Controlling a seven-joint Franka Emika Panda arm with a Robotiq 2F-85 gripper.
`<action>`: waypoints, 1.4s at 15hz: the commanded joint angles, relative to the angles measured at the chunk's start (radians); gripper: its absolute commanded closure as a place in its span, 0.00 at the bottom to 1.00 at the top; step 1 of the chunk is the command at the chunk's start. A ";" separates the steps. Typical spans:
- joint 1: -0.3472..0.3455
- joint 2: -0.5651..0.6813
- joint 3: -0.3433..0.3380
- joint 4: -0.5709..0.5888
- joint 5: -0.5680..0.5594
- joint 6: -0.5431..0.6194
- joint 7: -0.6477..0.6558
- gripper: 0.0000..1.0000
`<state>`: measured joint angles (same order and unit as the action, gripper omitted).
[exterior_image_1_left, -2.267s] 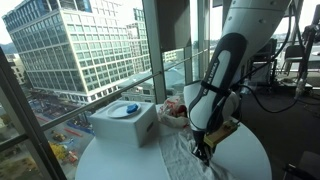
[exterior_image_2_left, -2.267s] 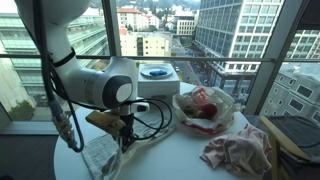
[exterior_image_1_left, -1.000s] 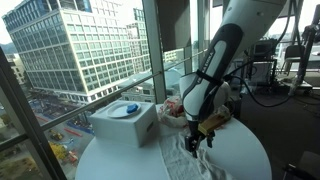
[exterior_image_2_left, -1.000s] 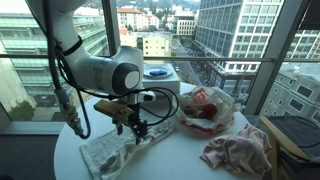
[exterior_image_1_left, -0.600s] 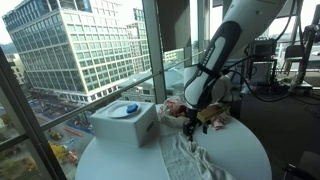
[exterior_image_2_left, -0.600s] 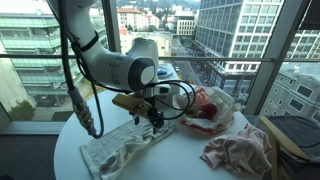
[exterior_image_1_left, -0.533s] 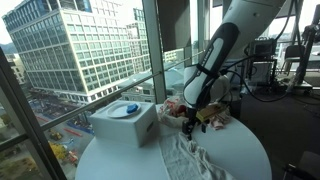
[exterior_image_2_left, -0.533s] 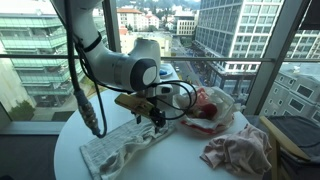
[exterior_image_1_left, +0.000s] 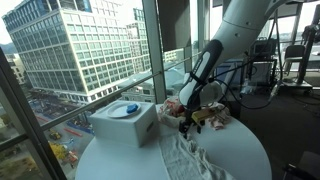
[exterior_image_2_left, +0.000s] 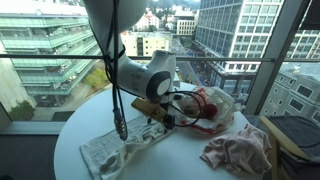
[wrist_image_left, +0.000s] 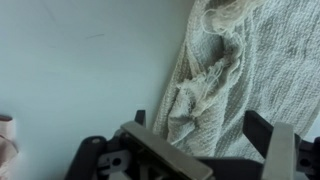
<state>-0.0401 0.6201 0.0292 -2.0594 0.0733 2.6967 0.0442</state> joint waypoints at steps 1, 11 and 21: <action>-0.021 0.106 0.013 0.124 0.019 -0.034 -0.028 0.00; -0.093 0.256 0.054 0.313 0.042 -0.108 -0.084 0.28; -0.089 0.222 0.013 0.311 0.052 -0.254 -0.043 0.97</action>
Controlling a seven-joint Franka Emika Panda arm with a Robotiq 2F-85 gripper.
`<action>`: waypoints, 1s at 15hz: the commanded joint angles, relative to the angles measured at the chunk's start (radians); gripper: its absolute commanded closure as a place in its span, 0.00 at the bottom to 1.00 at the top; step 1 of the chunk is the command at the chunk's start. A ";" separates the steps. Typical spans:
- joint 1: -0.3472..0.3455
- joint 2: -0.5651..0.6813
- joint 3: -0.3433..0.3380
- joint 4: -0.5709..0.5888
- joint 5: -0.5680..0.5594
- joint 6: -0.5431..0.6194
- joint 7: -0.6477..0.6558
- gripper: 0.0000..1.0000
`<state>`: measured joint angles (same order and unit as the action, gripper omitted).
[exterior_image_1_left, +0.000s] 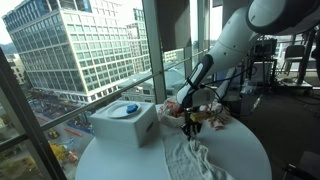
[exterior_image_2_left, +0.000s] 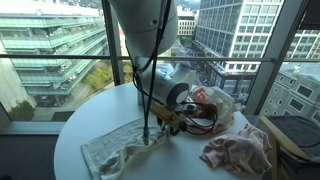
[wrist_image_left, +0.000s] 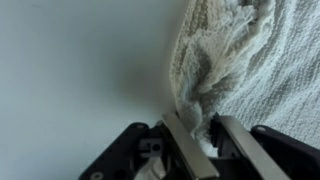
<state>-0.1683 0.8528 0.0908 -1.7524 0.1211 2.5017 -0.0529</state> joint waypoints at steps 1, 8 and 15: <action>0.059 -0.020 -0.072 0.000 -0.001 -0.067 0.098 0.99; 0.325 -0.073 -0.332 -0.043 -0.171 -0.052 0.523 0.96; 0.550 -0.020 -0.483 0.019 -0.440 -0.266 0.912 0.96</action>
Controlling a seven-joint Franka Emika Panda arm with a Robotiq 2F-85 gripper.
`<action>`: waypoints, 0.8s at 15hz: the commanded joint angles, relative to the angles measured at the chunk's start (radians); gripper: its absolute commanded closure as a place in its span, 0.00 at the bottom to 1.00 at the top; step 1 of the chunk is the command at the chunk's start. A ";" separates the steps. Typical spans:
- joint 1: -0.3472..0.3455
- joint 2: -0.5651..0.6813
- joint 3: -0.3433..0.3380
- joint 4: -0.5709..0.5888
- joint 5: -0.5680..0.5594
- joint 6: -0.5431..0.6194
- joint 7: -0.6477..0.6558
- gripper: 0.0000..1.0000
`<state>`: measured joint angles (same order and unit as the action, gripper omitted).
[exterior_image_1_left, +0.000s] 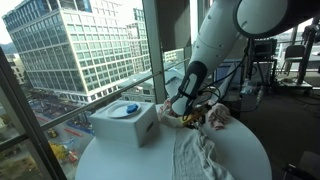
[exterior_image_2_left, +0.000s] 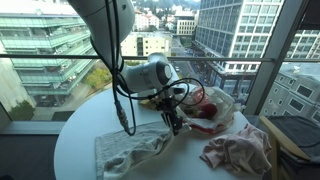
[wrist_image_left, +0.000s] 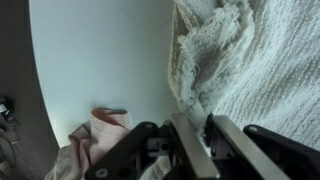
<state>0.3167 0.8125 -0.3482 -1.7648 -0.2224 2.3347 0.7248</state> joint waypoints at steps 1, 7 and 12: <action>0.073 0.031 -0.043 0.052 -0.130 -0.153 0.176 0.96; 0.049 0.139 -0.010 0.240 -0.289 -0.499 0.305 0.96; 0.011 0.296 0.014 0.413 -0.407 -0.733 0.248 0.96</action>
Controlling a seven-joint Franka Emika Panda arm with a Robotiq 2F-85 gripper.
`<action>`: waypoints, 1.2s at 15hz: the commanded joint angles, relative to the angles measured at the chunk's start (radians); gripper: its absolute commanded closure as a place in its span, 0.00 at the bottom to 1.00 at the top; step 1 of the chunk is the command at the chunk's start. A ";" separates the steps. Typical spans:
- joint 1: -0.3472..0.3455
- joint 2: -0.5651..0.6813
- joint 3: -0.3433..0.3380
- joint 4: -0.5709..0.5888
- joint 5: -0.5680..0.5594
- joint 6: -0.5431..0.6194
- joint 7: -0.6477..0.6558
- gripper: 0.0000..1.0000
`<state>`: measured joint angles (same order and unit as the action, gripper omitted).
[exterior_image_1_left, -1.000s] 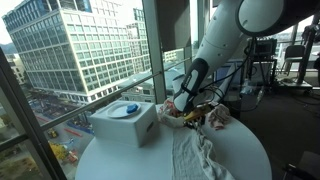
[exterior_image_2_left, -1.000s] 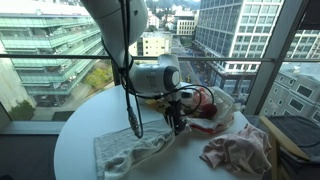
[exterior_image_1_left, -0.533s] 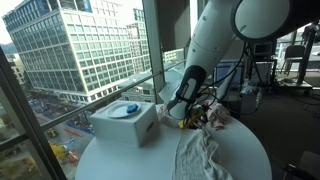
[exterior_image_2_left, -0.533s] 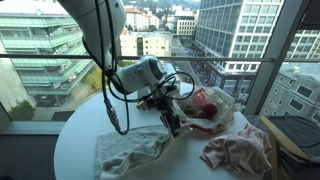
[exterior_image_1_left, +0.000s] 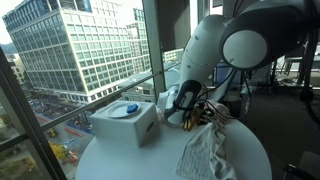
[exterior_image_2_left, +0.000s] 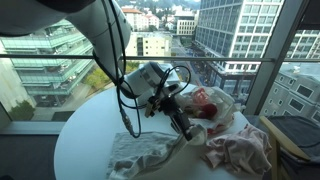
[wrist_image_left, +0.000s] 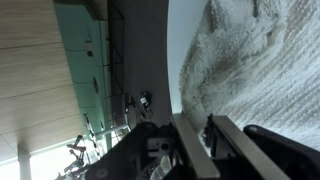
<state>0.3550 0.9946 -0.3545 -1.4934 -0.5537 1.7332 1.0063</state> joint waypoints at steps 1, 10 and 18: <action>-0.035 0.141 0.030 0.162 -0.114 -0.143 -0.063 0.96; -0.059 0.121 0.143 0.160 -0.214 -0.127 -0.152 0.47; -0.119 -0.139 0.255 -0.018 -0.123 -0.131 -0.255 0.00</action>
<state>0.2844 0.9948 -0.1593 -1.3775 -0.7236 1.5686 0.8125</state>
